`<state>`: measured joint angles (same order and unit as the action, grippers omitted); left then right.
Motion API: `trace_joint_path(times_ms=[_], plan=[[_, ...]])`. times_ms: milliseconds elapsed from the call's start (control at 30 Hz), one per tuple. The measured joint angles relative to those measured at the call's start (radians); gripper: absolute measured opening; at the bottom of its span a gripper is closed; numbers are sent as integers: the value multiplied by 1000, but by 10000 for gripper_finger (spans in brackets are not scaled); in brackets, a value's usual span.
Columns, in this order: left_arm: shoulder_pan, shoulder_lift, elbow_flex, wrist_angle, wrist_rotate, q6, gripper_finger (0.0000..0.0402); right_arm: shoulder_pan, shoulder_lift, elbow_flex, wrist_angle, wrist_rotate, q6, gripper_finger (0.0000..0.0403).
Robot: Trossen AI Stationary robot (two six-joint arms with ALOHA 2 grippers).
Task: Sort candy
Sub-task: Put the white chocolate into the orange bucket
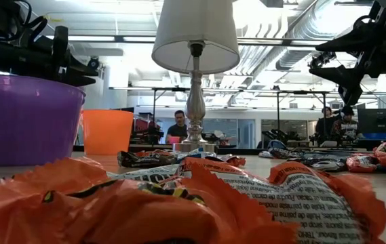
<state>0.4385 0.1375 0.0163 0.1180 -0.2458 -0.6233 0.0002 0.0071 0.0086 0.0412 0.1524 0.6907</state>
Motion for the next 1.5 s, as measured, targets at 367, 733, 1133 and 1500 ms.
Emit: trace_joint_path(times_ms=[367, 733, 1133, 1500], plan=[[0, 0, 0, -14, -9, -30, 85, 0, 0, 0, 0, 0, 0, 211], [0, 23, 1, -67, -36, 11, 85, 0, 0, 0, 0, -3, 0, 211], [0, 27, 1, -44, 121, 59, 85, 0, 0, 0, 0, -3, 7, 211], [0, 27, 1, -45, 102, 94, 85, 0, 0, 0, 0, 0, 69, 211]])
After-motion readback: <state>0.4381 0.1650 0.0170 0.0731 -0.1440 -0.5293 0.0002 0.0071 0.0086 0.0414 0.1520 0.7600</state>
